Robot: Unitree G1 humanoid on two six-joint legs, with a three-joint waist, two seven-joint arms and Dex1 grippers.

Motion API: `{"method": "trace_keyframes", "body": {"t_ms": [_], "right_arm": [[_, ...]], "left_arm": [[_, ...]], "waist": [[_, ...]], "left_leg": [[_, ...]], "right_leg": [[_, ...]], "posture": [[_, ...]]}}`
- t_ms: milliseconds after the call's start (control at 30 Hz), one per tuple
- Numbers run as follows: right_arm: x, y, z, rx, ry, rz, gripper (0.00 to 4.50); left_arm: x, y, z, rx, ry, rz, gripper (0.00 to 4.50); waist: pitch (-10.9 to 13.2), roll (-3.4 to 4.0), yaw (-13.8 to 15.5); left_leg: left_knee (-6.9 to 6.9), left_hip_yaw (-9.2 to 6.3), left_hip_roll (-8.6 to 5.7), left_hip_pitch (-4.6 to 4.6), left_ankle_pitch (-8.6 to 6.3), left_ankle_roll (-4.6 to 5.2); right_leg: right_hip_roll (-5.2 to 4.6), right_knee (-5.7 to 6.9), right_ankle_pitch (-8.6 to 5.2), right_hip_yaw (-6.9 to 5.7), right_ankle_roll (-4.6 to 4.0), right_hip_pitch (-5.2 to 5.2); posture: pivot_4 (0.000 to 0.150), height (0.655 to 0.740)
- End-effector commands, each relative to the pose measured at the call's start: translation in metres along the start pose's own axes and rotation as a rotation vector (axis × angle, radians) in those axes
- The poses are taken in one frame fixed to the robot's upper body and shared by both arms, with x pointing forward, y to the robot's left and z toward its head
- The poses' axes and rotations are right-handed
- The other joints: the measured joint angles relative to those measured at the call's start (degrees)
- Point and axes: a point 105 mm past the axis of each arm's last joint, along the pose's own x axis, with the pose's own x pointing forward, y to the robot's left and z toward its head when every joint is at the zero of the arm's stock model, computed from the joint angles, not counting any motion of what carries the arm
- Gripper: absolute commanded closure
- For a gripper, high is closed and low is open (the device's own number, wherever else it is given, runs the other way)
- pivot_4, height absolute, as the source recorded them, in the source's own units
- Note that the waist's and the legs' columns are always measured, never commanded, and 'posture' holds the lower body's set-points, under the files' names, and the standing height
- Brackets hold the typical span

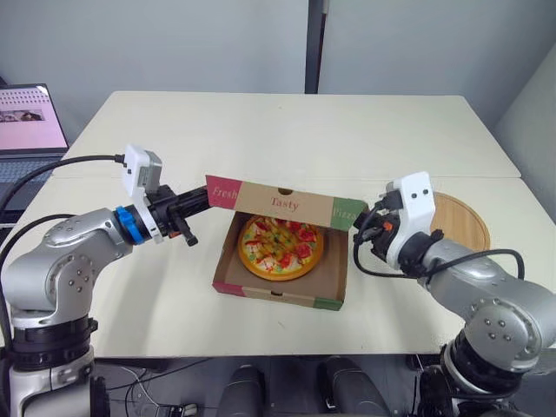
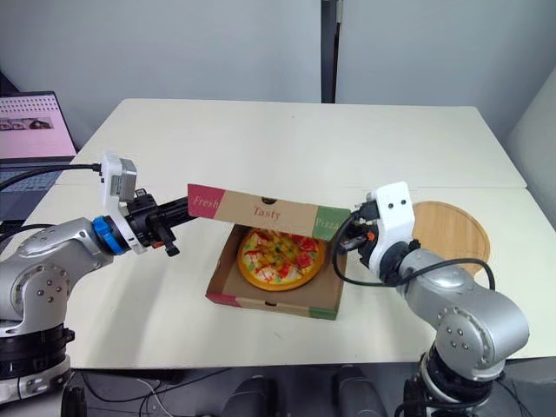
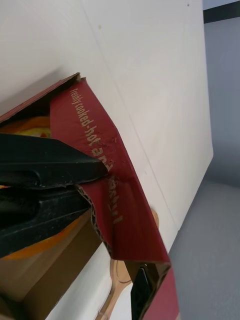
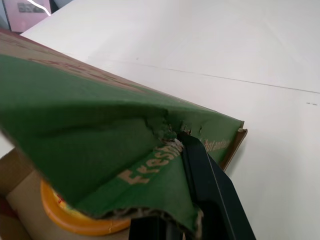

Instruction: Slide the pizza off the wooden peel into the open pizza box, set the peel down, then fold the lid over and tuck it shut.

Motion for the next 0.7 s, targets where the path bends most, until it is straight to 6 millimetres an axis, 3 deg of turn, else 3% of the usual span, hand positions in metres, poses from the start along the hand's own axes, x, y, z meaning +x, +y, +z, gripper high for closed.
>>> {"method": "trace_keyframes", "body": {"t_ms": [33, 600, 700], "right_arm": [[0.0, 0.017, -0.006, -0.036, -0.023, 0.064, 4.47], [-0.003, 0.017, -0.061, -0.006, 0.024, 0.055, 4.47], [-0.006, 0.015, -0.064, 0.002, 0.027, 0.06, 3.5]], "left_arm": [[-0.002, -0.016, 0.002, 0.013, -0.005, -0.036, 4.5], [-0.02, -0.027, -0.034, -0.056, 0.067, 0.023, 4.5], [-0.022, -0.026, -0.038, -0.053, 0.077, 0.032, 4.5]], "waist": [[0.0, -0.01, 0.0], [-0.2, -0.28, 0.0], [-0.2, -0.28, 0.0]], "left_leg": [[0.0, 0.0, 0.0, 0.01, 0.0, 0.0], [-0.05, 0.01, 0.05, 0.06, 0.0, -0.01], [-0.06, 0.0, 0.08, 0.06, 0.0, -0.01]], "right_leg": [[0.0, -0.02, 0.0, 0.0, 0.0, 0.0], [-0.02, -0.17, -0.06, 0.01, -0.08, 0.07], [-0.02, -0.17, -0.08, 0.01, -0.1, 0.07]], "posture": [[0.15, 0.7325], [0.15, 0.7325], [0.15, 0.7325]]}}
